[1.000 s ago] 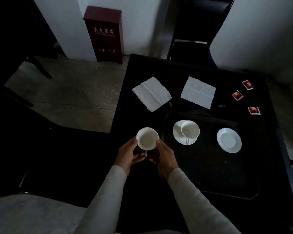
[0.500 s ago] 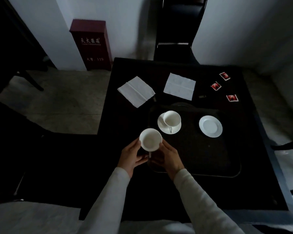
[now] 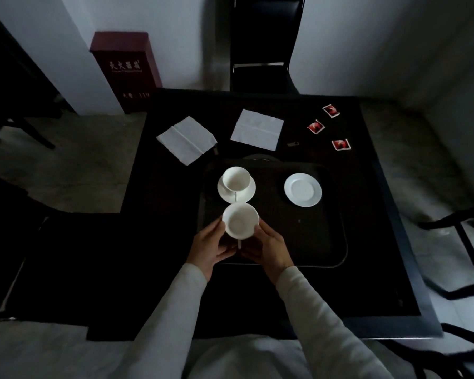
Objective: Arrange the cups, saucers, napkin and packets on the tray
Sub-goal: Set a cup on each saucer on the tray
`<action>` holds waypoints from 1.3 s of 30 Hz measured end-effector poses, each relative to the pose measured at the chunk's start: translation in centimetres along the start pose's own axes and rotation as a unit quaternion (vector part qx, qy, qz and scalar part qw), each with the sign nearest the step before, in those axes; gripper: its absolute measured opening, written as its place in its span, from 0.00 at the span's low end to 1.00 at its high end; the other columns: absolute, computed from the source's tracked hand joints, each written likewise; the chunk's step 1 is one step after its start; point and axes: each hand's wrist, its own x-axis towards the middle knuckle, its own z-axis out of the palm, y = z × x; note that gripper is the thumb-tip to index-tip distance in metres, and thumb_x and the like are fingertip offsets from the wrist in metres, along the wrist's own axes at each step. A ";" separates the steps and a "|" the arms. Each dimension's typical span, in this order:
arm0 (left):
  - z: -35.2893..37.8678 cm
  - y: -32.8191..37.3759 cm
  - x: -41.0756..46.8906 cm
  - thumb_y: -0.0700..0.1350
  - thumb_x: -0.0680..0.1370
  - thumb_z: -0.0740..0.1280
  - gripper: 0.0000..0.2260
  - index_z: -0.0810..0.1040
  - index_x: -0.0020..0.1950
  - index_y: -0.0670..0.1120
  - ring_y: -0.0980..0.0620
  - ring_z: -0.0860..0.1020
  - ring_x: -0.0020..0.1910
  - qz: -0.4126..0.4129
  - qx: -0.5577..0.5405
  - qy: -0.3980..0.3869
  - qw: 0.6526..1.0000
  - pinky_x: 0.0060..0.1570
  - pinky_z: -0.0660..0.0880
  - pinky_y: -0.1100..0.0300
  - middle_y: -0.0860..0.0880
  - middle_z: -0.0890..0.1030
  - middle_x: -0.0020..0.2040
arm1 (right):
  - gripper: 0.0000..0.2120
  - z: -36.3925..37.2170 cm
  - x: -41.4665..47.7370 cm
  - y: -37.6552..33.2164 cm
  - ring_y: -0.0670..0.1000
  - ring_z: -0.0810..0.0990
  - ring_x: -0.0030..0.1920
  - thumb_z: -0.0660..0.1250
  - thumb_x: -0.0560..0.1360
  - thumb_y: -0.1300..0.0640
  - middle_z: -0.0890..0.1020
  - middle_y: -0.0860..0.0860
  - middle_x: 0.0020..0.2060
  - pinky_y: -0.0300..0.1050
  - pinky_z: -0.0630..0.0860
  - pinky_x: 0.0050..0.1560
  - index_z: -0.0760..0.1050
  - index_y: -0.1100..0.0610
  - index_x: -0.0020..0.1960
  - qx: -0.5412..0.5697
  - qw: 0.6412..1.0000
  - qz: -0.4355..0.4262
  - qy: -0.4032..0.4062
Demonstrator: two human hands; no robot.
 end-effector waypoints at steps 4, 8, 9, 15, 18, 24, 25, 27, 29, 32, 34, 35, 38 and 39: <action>3.4 -1.3 -0.1 0.49 0.82 0.66 0.07 0.81 0.56 0.61 0.46 0.86 0.51 -0.002 -0.002 0.002 1.000 0.46 0.84 0.53 0.57 0.83 0.55 | 0.15 -3.4 0.0 -1.1 0.56 0.87 0.50 0.61 0.84 0.52 0.89 0.53 0.48 0.57 0.81 0.57 0.78 0.41 0.67 0.013 1.000 0.004 0.011; 6.6 -2.1 0.1 0.49 0.82 0.66 0.08 0.81 0.55 0.62 0.48 0.87 0.48 -0.002 -0.001 0.009 1.000 0.47 0.83 0.53 0.57 0.85 0.53 | 0.15 -6.4 0.1 -2.3 0.55 0.87 0.47 0.60 0.84 0.53 0.89 0.50 0.43 0.57 0.80 0.57 0.76 0.42 0.67 0.021 1.000 0.010 0.012; 7.5 -2.3 0.2 0.49 0.82 0.66 0.08 0.81 0.56 0.62 0.48 0.87 0.48 -0.001 -0.002 0.009 1.000 0.47 0.84 0.53 0.56 0.85 0.55 | 0.15 -7.1 0.2 -2.7 0.54 0.87 0.46 0.60 0.84 0.53 0.89 0.50 0.43 0.56 0.80 0.56 0.76 0.42 0.68 0.022 1.000 0.012 0.012; 11.4 -3.4 1.2 0.50 0.82 0.66 0.07 0.81 0.55 0.63 0.48 0.87 0.49 0.000 0.000 0.007 1.000 0.44 0.84 0.56 0.57 0.83 0.56 | 0.16 -11.0 0.5 -4.6 0.52 0.87 0.45 0.60 0.84 0.55 0.88 0.49 0.46 0.56 0.80 0.56 0.75 0.44 0.69 0.022 1.000 0.014 0.008; 13.0 -3.9 2.1 0.50 0.83 0.66 0.07 0.81 0.54 0.63 0.47 0.87 0.50 -0.003 0.006 0.007 1.000 0.47 0.83 0.53 0.61 0.87 0.48 | 0.16 -12.7 0.8 -5.8 0.53 0.87 0.47 0.59 0.84 0.54 0.87 0.52 0.51 0.53 0.81 0.53 0.75 0.45 0.70 0.019 1.000 0.015 0.002; 16.0 -3.9 4.0 0.49 0.83 0.64 0.08 0.80 0.56 0.62 0.50 0.87 0.49 -0.005 0.022 0.004 1.000 0.52 0.82 0.50 0.60 0.87 0.47 | 0.17 -14.9 2.1 -7.4 0.55 0.85 0.49 0.58 0.85 0.55 0.85 0.53 0.52 0.54 0.80 0.54 0.74 0.47 0.72 0.026 1.000 0.012 0.007; 16.4 -3.9 4.3 0.49 0.83 0.64 0.08 0.80 0.55 0.62 0.50 0.86 0.49 -0.008 0.026 0.002 1.000 0.52 0.82 0.50 0.60 0.86 0.47 | 0.17 -15.2 2.3 -7.6 0.56 0.85 0.49 0.58 0.85 0.55 0.85 0.54 0.52 0.55 0.80 0.56 0.74 0.48 0.72 0.030 0.999 0.013 0.012; 17.2 -3.7 5.0 0.49 0.83 0.64 0.08 0.80 0.56 0.62 0.50 0.86 0.49 -0.013 0.034 0.001 0.999 0.52 0.82 0.51 0.60 0.86 0.48 | 0.16 -15.8 3.0 -7.8 0.56 0.85 0.48 0.58 0.85 0.55 0.85 0.55 0.52 0.55 0.80 0.56 0.74 0.48 0.71 0.036 0.999 0.015 0.019; 18.0 -3.5 5.7 0.49 0.83 0.64 0.08 0.79 0.58 0.61 0.49 0.86 0.50 -0.020 0.040 0.001 0.999 0.50 0.82 0.52 0.59 0.85 0.50 | 0.16 -16.3 3.7 -8.0 0.54 0.87 0.46 0.58 0.85 0.55 0.86 0.53 0.51 0.55 0.80 0.55 0.75 0.46 0.70 0.037 0.999 0.017 0.026; 19.1 -3.2 6.7 0.50 0.83 0.64 0.08 0.77 0.60 0.61 0.48 0.86 0.51 -0.029 0.050 0.005 0.998 0.49 0.83 0.53 0.57 0.83 0.53 | 0.15 -17.1 5.0 -8.2 0.52 0.87 0.46 0.59 0.85 0.54 0.88 0.51 0.49 0.56 0.81 0.56 0.76 0.44 0.68 0.037 0.998 0.019 0.038; 19.5 -3.2 7.2 0.50 0.83 0.64 0.08 0.78 0.60 0.61 0.48 0.86 0.51 -0.033 0.055 0.007 0.998 0.48 0.83 0.53 0.57 0.83 0.55 | 0.14 -17.5 5.5 -8.2 0.53 0.88 0.47 0.59 0.85 0.54 0.88 0.50 0.49 0.54 0.82 0.53 0.77 0.43 0.66 0.035 0.998 0.016 0.046; 19.7 -3.1 7.5 0.50 0.83 0.64 0.09 0.78 0.61 0.61 0.47 0.86 0.52 -0.035 0.057 0.010 0.998 0.47 0.83 0.54 0.56 0.83 0.56 | 0.14 -17.6 5.8 -8.2 0.53 0.88 0.47 0.59 0.85 0.54 0.88 0.51 0.50 0.54 0.83 0.52 0.78 0.43 0.66 0.035 0.998 0.016 0.050; 20.3 -2.9 8.9 0.51 0.83 0.64 0.09 0.78 0.62 0.61 0.46 0.85 0.53 -0.045 0.062 0.016 0.997 0.44 0.83 0.55 0.55 0.82 0.58 | 0.14 -18.0 7.3 -8.3 0.51 0.88 0.44 0.59 0.85 0.54 0.88 0.49 0.47 0.52 0.82 0.50 0.78 0.42 0.65 0.037 0.997 0.024 0.058; 20.5 -2.8 9.4 0.51 0.83 0.64 0.09 0.77 0.62 0.61 0.46 0.85 0.52 -0.048 0.063 0.017 0.997 0.43 0.83 0.56 0.55 0.82 0.58 | 0.14 -18.1 7.7 -8.4 0.51 0.88 0.44 0.59 0.85 0.54 0.88 0.49 0.46 0.52 0.82 0.49 0.78 0.42 0.65 0.037 0.997 0.028 0.060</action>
